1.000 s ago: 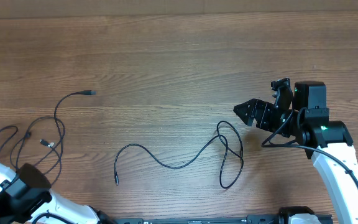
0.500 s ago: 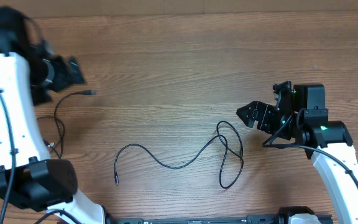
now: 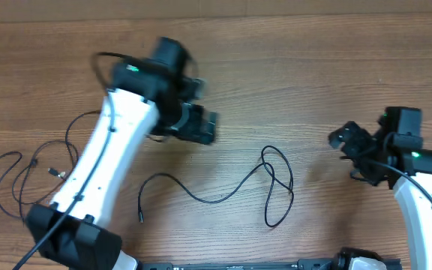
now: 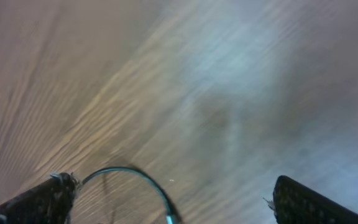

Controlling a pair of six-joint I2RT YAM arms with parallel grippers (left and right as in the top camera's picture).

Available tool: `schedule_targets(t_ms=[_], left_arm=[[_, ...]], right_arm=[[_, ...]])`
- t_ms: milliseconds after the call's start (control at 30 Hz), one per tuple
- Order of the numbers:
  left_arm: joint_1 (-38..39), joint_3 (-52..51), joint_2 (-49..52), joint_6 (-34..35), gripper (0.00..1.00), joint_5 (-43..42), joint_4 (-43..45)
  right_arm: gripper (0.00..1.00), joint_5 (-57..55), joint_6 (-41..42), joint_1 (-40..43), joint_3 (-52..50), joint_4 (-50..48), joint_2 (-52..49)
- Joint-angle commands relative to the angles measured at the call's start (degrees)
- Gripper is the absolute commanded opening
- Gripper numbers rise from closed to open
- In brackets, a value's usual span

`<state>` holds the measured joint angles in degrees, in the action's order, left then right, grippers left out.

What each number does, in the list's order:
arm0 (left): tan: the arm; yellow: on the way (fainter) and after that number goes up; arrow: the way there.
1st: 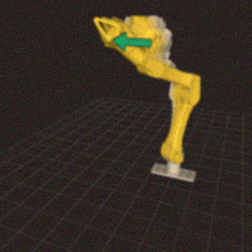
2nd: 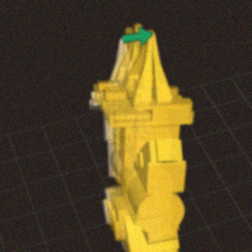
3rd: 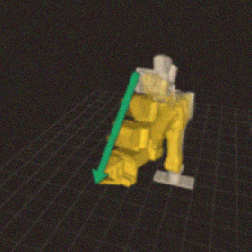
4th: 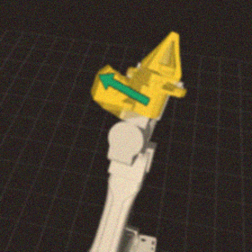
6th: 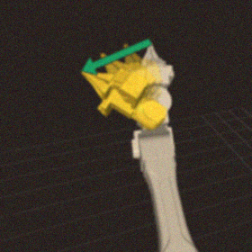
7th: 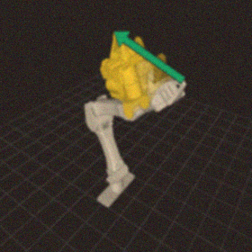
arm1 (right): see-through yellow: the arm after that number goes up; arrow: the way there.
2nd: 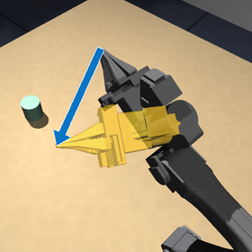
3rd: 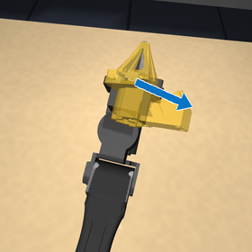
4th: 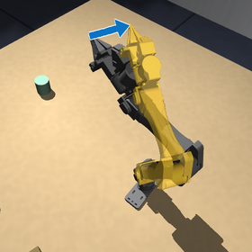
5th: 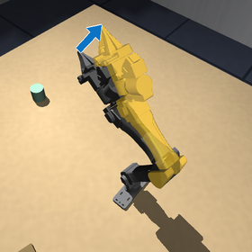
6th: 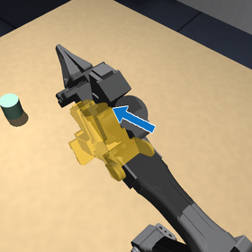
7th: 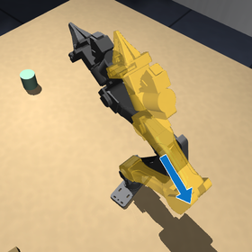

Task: Untangle cables
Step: 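Move the left gripper to the remaining cable loop and grasp it, then lift the loop with the left gripper and pull it up-left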

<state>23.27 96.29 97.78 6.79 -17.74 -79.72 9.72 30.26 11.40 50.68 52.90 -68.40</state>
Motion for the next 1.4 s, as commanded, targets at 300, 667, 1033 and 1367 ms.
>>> schedule_targets(t_ms=[300, 667, 1033, 1367], left_arm=[[22.45, -5.81, 9.25, 0.11, 0.82, -8.81, 11.58], [29.16, -5.81, 20.39, 15.96, 0.37, -8.59, 13.68], [15.80, 14.40, 7.08, 10.10, 0.04, 22.45, 2.01], [-8.11, 49.64, 0.72, 2.54, 0.04, 23.63, 2.01]], right_arm=[[1.00, -0.63, 0.81, 7.65, 1.20, 3.76, 1.01], [1.00, -0.66, 0.79, 7.65, 1.20, 4.26, 1.01], [1.00, -0.66, -0.72, 7.65, 1.20, 4.33, 1.01], [1.00, -0.66, -0.70, 7.65, 1.20, 4.26, 1.01]])
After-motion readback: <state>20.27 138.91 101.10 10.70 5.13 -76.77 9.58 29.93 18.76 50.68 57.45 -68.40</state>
